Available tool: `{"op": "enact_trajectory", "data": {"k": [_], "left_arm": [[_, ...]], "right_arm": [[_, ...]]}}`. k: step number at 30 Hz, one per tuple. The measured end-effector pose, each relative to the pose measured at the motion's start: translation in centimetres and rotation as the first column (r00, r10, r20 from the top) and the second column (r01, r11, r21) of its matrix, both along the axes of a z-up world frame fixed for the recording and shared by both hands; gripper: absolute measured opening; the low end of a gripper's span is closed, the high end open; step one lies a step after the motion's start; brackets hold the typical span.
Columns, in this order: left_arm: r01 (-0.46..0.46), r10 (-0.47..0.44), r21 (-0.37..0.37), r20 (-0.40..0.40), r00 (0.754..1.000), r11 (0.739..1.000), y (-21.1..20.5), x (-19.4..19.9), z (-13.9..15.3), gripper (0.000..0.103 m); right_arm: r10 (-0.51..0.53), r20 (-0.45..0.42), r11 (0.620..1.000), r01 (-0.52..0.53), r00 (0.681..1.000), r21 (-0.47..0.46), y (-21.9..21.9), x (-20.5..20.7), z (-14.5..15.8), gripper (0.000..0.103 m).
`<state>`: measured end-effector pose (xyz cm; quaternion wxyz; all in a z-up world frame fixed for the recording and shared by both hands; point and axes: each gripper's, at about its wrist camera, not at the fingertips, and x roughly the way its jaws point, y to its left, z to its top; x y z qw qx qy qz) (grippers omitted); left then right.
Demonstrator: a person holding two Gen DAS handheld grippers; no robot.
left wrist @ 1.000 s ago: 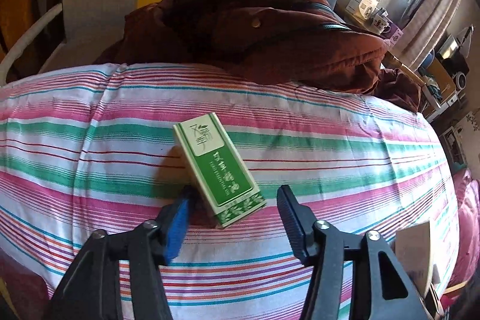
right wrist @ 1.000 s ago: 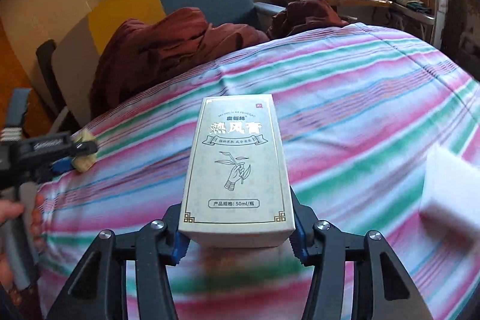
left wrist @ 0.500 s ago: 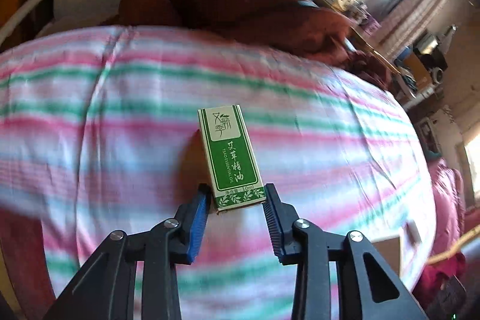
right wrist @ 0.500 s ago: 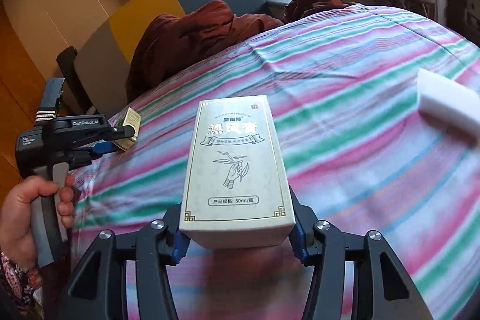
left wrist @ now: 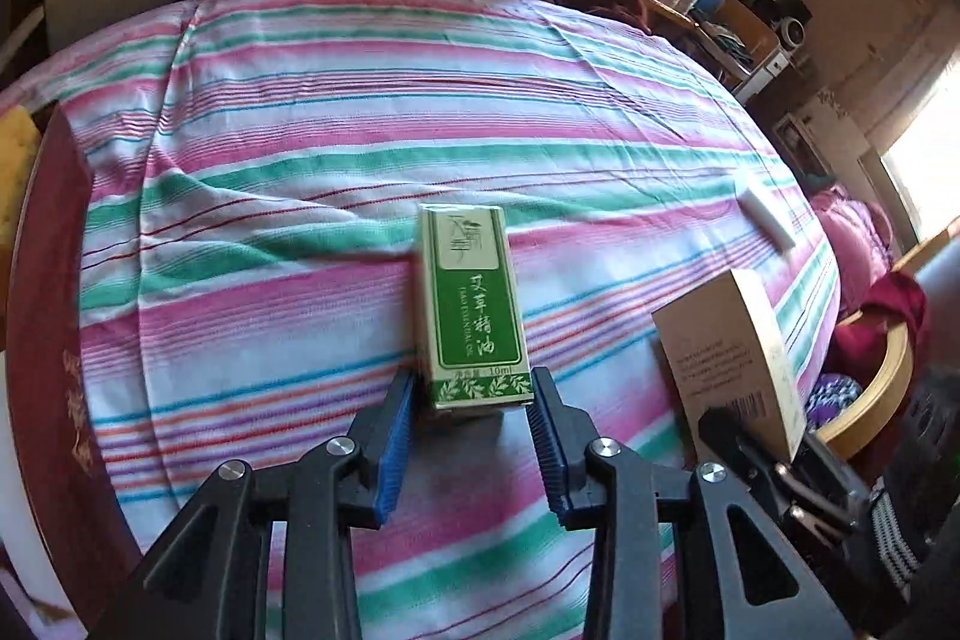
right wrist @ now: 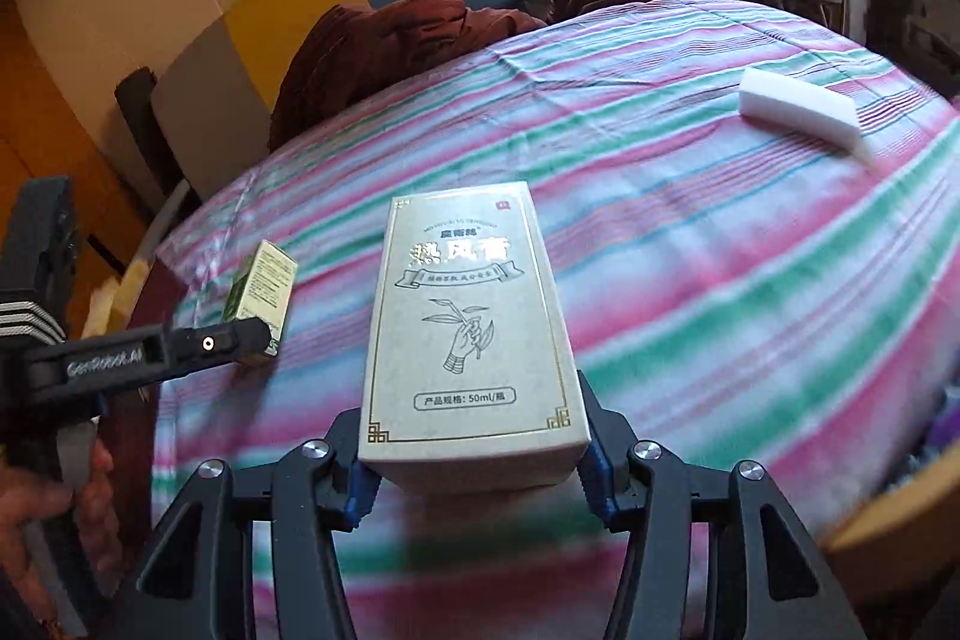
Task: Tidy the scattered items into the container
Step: 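Grasp the green oil box with the left tool while the right tool grasps the cream box, then carry the green box and cream box over the gold tray with both tools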
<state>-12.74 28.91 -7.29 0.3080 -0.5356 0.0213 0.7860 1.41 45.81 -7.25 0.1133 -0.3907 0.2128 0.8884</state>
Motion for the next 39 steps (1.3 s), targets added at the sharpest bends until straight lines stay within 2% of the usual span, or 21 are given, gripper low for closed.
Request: {"op": "enact_trajectory", "data": {"k": [2,6,9,11,13,16,17,19,24,29,35,39], "left_arm": [[0.005,-0.005,0.007,0.012,1.0,1.0,0.1,0.1,0.0,0.049],[-0.031,0.03,0.019,0.05,0.998,0.999,0.4,-0.7,0.0,0.05],[-0.046,0.045,0.017,0.043,0.998,0.999,0.7,-1.4,-0.1,0.05],[-0.042,0.041,0.017,0.024,0.999,0.999,1.2,-2.0,-0.3,0.05],[-0.017,0.017,0.0,-0.009,1.0,1.0,1.7,-2.2,-0.5,0.05],[0.0,-0.001,-0.015,-0.049,0.999,1.0,2.1,-2.2,-0.5,0.043],[-0.004,0.003,-0.015,-0.056,0.998,1.0,2.0,-2.3,-0.6,0.039],[-0.005,0.006,0.009,-0.049,0.999,1.0,1.7,-2.5,-0.6,0.038],[-0.02,0.021,0.078,-0.012,1.0,0.997,0.0,-2.0,0.0,0.037],[-0.009,0.015,0.171,-0.031,0.999,0.985,-3.7,-0.2,2.8,0.037],[-0.052,0.072,0.225,-0.081,0.994,0.973,-10.7,0.9,6.3,0.037],[-0.132,0.164,0.239,-0.118,0.979,0.962,-16.9,1.3,8.0,0.037]], "right_arm": [[-0.007,-0.001,1.0,0.007,1.0,0.013,-0.3,0.2,0.0,0.059],[-0.025,-0.023,1.0,0.026,0.999,0.007,-0.2,0.6,0.5,0.075],[-0.036,-0.015,0.998,0.037,0.999,0.06,-0.4,0.3,1.1,0.077],[-0.028,-0.009,0.995,0.029,1.0,0.096,-0.5,-0.2,1.2,0.075],[-0.009,0.016,0.993,0.007,1.0,0.116,-0.6,-1.0,1.2,0.062],[0.016,0.065,0.99,-0.025,0.998,0.141,-0.9,-2.0,0.5,0.054],[0.017,0.073,0.988,-0.028,0.997,0.152,-1.1,-2.1,0.4,0.054],[0.012,0.073,0.988,-0.023,0.997,0.155,-1.1,-2.0,0.3,0.053],[0.003,0.046,0.997,-0.007,0.999,0.073,-1.2,-1.5,0.6,0.053],[0.024,-0.021,1.0,-0.024,1.0,-0.015,-2.6,-0.7,2.5,0.053],[0.14,-0.108,0.99,-0.143,0.984,-0.02,-7.8,-1.4,6.4,0.053],[0.249,-0.147,0.968,-0.25,0.957,0.011,-13.0,-2.9,8.6,0.053]]}}
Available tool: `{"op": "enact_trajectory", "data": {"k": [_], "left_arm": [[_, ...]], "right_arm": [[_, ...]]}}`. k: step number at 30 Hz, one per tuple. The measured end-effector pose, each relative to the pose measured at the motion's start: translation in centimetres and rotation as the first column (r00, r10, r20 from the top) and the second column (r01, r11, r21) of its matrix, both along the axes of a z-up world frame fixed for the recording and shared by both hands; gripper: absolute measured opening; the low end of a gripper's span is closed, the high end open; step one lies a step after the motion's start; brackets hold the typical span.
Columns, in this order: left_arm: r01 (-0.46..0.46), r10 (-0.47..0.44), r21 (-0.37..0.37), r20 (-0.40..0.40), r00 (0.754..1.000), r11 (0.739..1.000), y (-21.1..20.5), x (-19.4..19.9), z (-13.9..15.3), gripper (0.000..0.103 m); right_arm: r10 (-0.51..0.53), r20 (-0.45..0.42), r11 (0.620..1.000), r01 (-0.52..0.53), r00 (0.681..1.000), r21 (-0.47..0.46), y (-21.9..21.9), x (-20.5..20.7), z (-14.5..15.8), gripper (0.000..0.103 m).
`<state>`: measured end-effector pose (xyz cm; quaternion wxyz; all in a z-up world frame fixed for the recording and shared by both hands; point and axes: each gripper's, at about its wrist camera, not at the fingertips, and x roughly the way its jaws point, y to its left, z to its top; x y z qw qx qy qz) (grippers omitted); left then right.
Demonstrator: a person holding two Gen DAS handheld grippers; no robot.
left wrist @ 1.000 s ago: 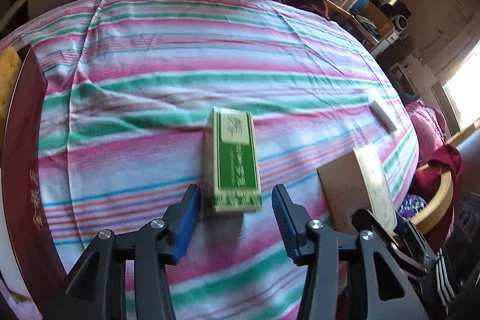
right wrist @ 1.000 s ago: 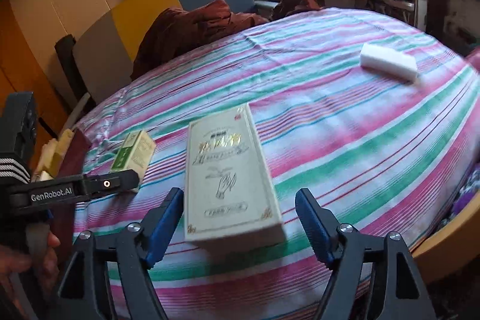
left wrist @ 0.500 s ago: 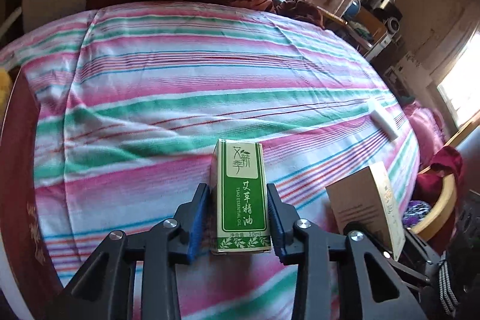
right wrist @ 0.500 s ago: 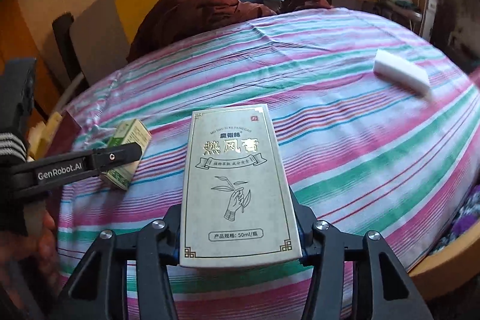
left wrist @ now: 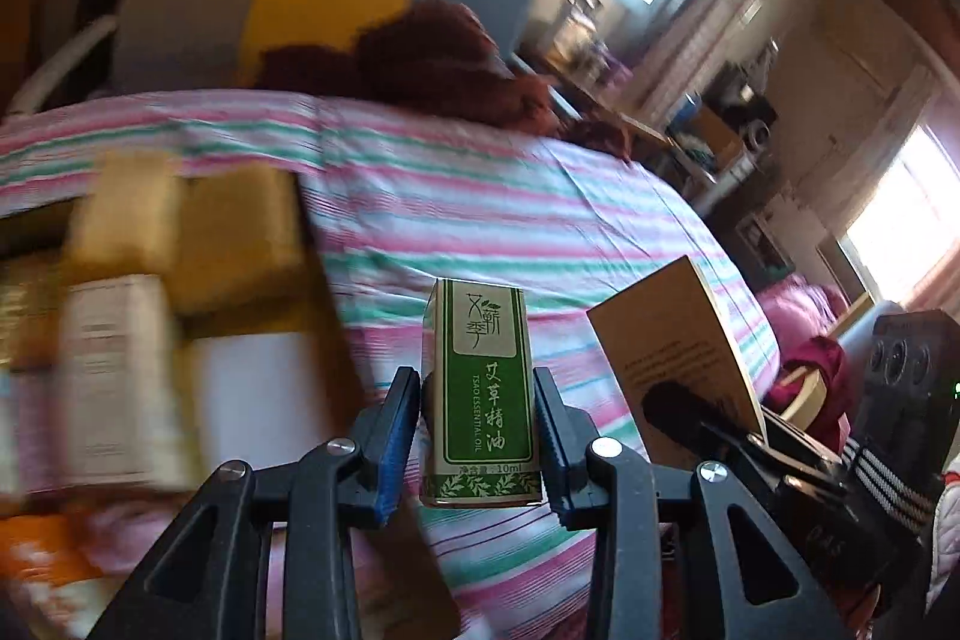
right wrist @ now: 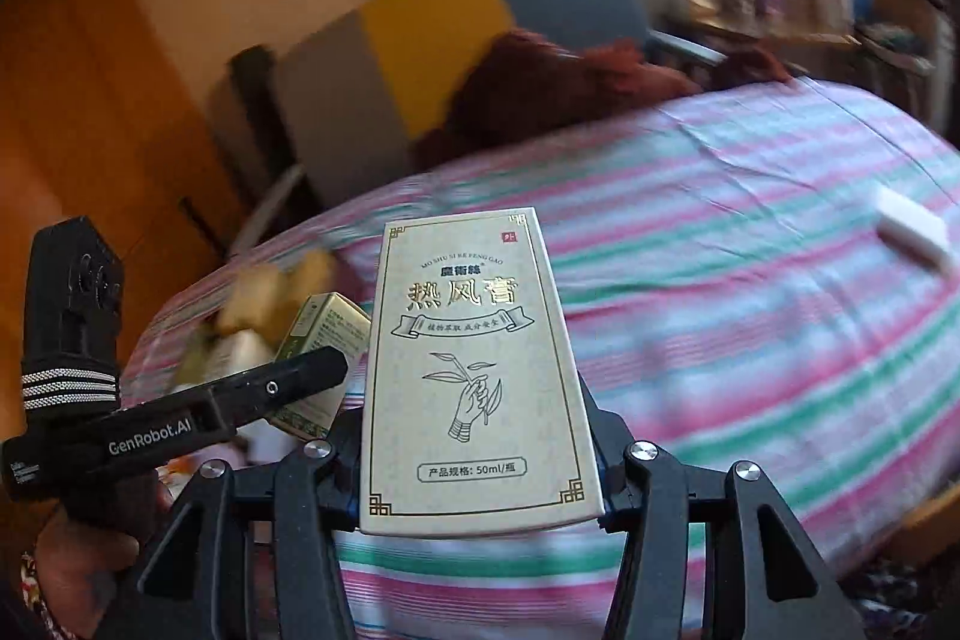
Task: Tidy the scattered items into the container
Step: 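Carry the green box and cream box over the gold tray with both tools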
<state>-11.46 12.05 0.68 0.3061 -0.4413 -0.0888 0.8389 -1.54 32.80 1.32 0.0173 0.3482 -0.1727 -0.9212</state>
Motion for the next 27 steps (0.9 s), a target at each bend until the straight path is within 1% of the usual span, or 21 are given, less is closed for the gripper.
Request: {"op": "enact_trajectory", "data": {"k": [2,6,9,11,13,15,16,18,19,20,21,22,24,27], "left_arm": [[-0.054,0.054,0.011,-0.007,0.999,0.999,-3.3,-0.1,0.6,0.037],[-0.166,0.165,-0.011,-0.054,0.985,0.986,-9.0,-0.9,1.4,0.037],[-0.247,0.245,-0.023,-0.058,0.968,0.969,-12.6,-2.4,0.9,0.037],[-0.275,0.274,-0.043,-0.042,0.961,0.96,-14.1,-3.5,0.1,0.037],[-0.301,0.301,-0.045,-0.016,0.953,0.952,-15.2,-5.0,-1.1,0.037],[-0.309,0.311,-0.063,0.02,0.95,0.949,-15.4,-6.6,-2.5,0.037],[-0.302,0.305,-0.06,0.041,0.952,0.951,-15.4,-7.7,-3.3,0.037],[-0.316,0.322,-0.067,0.098,0.942,0.946,-15.6,-9.1,-4.7,0.038],[-0.314,0.317,-0.04,0.14,0.938,0.948,-16.0,-9.5,-5.2,0.039],[-0.311,0.307,-0.005,0.17,0.936,0.951,-16.2,-9.8,-5.5,0.043],[-0.318,0.309,0.02,0.19,0.932,0.948,-16.5,-10.0,-5.7,0.049],[-0.333,0.32,0.033,0.198,0.926,0.942,-16.7,-10.0,-5.8,0.05],[-0.341,0.326,0.047,0.2,0.924,0.939,-17.0,-10.0,-5.8,0.05],[-0.368,0.351,0.057,0.193,0.916,0.928,-17.5,-9.8,-5.6,0.05]], "right_arm": [[0.06,-0.01,0.998,-0.06,0.998,0.004,-2.5,-0.9,0.6,0.053],[0.163,-0.003,0.987,-0.163,0.987,0.012,-7.8,-3.2,0.8,0.053],[0.205,0.024,0.978,-0.205,0.979,0.029,-11.1,-5.0,0.1,0.053],[0.214,0.053,0.976,-0.216,0.975,0.039,-12.8,-6.1,-0.7,0.053],[0.217,0.079,0.974,-0.221,0.973,0.05,-14.0,-7.1,-1.5,0.053],[0.209,0.105,0.974,-0.216,0.972,0.066,-15.1,-8.0,-2.3,0.053],[0.203,0.116,0.974,-0.212,0.972,0.076,-15.6,-8.4,-2.7,0.053],[0.19,0.144,0.975,-0.203,0.971,0.085,-16.2,-9.3,-3.9,0.056],[0.196,0.152,0.975,-0.209,0.969,0.078,-16.3,-9.5,-4.3,0.057],[0.203,0.158,0.974,-0.216,0.966,0.072,-16.5,-9.4,-4.6,0.058],[0.206,0.158,0.974,-0.219,0.966,0.066,-16.5,-9.2,-4.7,0.063],[0.209,0.149,0.974,-0.22,0.966,0.063,-16.4,-8.9,-4.6,0.069],[0.195,0.119,0.975,-0.205,0.973,0.08,-16.0,-8.0,-4.2,0.075],[0.173,0.088,0.981,-0.179,0.981,0.078,-14.9,-7.1,-3.5,0.076]]}}
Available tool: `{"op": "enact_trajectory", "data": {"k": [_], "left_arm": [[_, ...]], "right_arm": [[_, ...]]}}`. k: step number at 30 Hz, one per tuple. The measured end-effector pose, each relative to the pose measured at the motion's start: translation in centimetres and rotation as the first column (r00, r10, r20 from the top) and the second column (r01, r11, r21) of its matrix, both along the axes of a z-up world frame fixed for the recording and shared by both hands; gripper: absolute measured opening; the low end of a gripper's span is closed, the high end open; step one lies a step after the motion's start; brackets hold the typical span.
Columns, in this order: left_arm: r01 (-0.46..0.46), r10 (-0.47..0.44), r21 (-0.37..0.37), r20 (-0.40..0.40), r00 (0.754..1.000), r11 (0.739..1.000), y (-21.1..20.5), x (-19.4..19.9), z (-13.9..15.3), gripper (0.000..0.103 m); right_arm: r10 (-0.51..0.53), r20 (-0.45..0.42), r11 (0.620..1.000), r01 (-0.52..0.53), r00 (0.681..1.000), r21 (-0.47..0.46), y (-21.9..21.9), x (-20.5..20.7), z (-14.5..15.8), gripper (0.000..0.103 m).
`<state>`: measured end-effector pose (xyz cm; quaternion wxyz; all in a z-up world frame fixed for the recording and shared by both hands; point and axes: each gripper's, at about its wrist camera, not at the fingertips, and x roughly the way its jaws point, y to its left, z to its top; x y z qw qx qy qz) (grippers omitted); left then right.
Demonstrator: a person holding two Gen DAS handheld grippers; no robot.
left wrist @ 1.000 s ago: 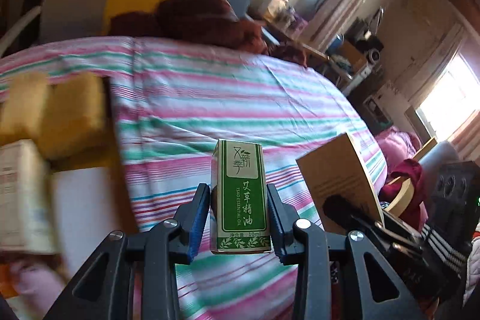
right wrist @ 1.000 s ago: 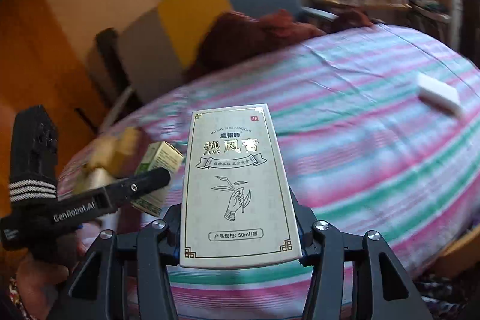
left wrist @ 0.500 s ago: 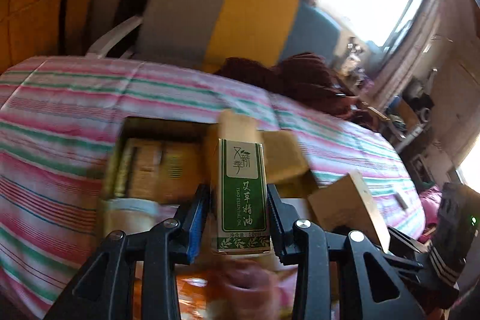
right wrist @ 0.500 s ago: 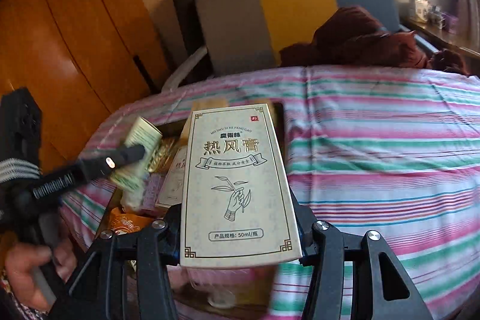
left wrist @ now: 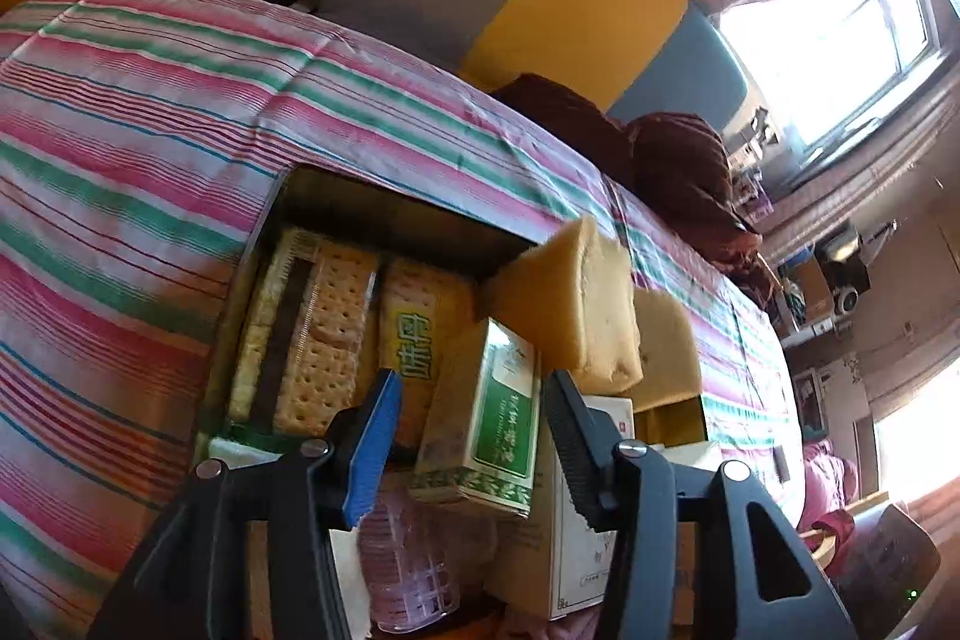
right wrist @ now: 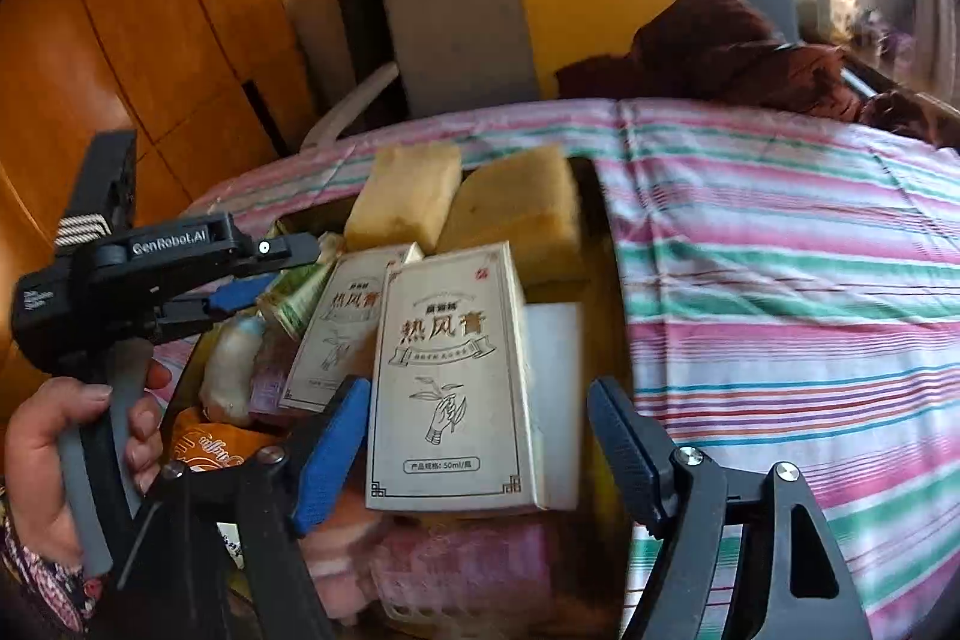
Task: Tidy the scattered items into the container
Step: 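Open both tools to drop the two boxes into the tray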
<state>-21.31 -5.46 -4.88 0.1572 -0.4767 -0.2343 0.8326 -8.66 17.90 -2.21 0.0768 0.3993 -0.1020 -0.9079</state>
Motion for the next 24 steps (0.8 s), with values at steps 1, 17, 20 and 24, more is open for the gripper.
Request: {"op": "enact_trajectory", "data": {"k": [1,17,20,24], "left_arm": [[-0.009,0.009,0.015,0.004,1.0,1.0,-0.2,0.1,-0.1,0.05],[0.066,-0.064,0.035,-0.066,0.996,0.997,3.8,2.5,2.8,0.051],[0.107,-0.105,0.021,-0.094,0.99,0.994,5.7,2.9,3.8,0.052],[0.158,-0.158,-0.011,-0.126,0.979,0.987,8.5,3.8,4.8,0.057]], "right_arm": [[-0.008,0.0,1.0,0.008,1.0,-0.011,0.4,0.0,0.1,0.076],[-0.02,-0.084,0.999,0.017,0.996,-0.044,1.0,-0.3,1.0,0.071],[-0.049,-0.132,0.997,0.041,0.99,-0.062,2.5,1.1,1.9,0.071],[-0.09,-0.146,0.993,0.077,0.985,-0.093,4.6,2.4,2.1,0.071]]}}
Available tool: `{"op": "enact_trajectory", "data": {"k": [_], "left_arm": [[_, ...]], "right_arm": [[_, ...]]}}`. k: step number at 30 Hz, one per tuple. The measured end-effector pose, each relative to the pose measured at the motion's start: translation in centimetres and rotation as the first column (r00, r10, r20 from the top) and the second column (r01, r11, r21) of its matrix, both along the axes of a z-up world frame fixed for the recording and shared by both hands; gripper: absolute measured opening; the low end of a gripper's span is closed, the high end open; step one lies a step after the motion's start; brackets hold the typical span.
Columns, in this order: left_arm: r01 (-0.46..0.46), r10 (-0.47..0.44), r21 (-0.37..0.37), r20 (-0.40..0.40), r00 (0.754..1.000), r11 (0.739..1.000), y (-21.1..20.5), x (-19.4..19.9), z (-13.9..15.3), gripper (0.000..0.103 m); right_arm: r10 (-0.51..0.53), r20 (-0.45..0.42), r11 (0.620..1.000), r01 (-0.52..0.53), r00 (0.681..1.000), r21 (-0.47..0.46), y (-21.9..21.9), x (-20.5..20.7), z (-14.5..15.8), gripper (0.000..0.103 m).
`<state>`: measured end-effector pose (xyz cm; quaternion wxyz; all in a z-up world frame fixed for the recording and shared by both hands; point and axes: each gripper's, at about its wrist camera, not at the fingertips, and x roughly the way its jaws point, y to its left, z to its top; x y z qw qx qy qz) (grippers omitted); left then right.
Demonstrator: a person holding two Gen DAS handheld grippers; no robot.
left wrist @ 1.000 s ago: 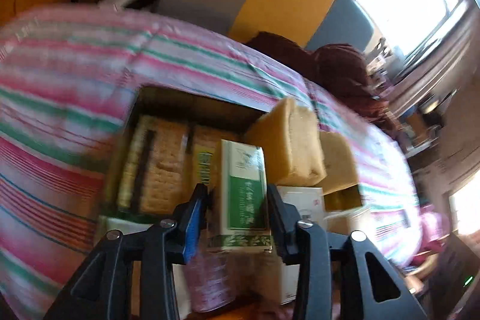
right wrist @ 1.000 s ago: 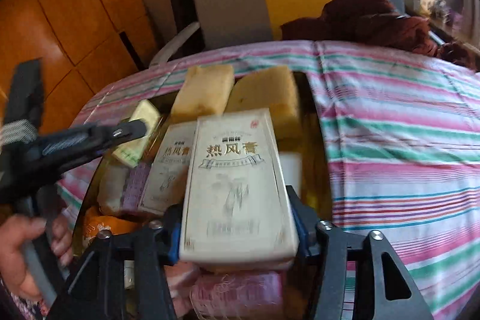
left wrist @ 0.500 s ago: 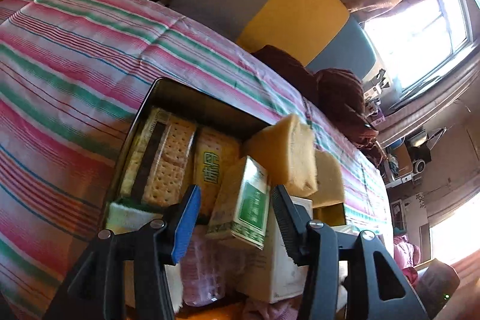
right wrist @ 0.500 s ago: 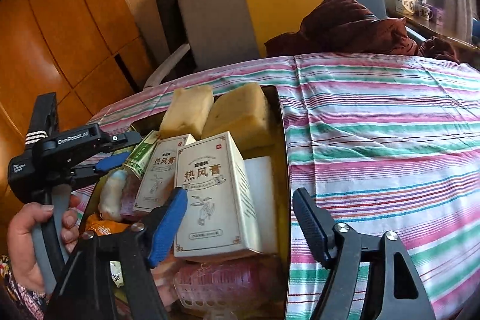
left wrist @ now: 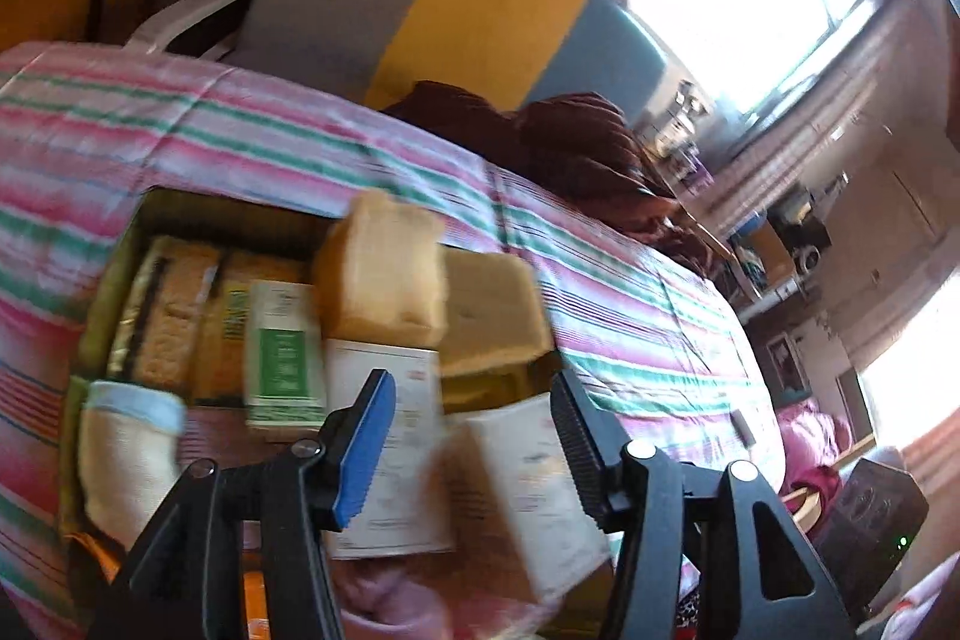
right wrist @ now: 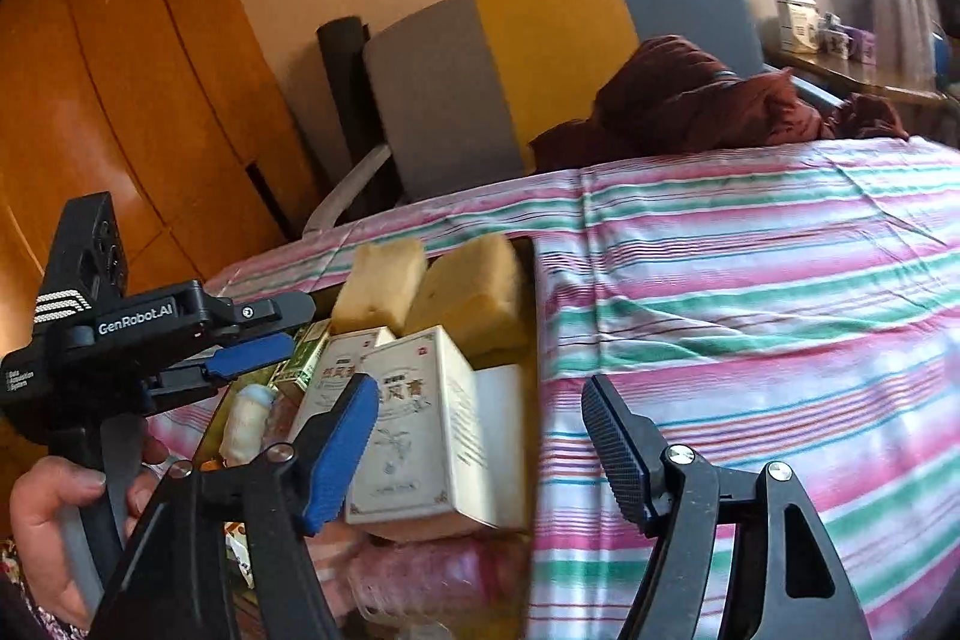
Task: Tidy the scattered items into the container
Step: 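Open both tools to drop the two boxes into the tray, then move the right tool to the white sponge on the cloth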
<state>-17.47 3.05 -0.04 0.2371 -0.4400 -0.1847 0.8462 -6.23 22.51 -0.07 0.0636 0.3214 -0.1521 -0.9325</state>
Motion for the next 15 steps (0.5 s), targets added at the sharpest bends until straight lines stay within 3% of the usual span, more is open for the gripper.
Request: {"op": "enact_trajectory", "data": {"k": [8,15], "left_arm": [[0.135,-0.136,-0.043,-0.001,0.991,0.99,7.1,1.8,0.2,0.058],[0.248,-0.25,-0.128,-0.004,0.968,0.96,14.1,3.7,-0.3,0.058]], "right_arm": [[-0.124,0.007,0.991,0.125,0.992,-0.051,5.8,2.2,-0.9,0.071],[-0.216,0.041,0.973,0.218,0.976,-0.071,10.5,4.0,-2.1,0.072]]}}
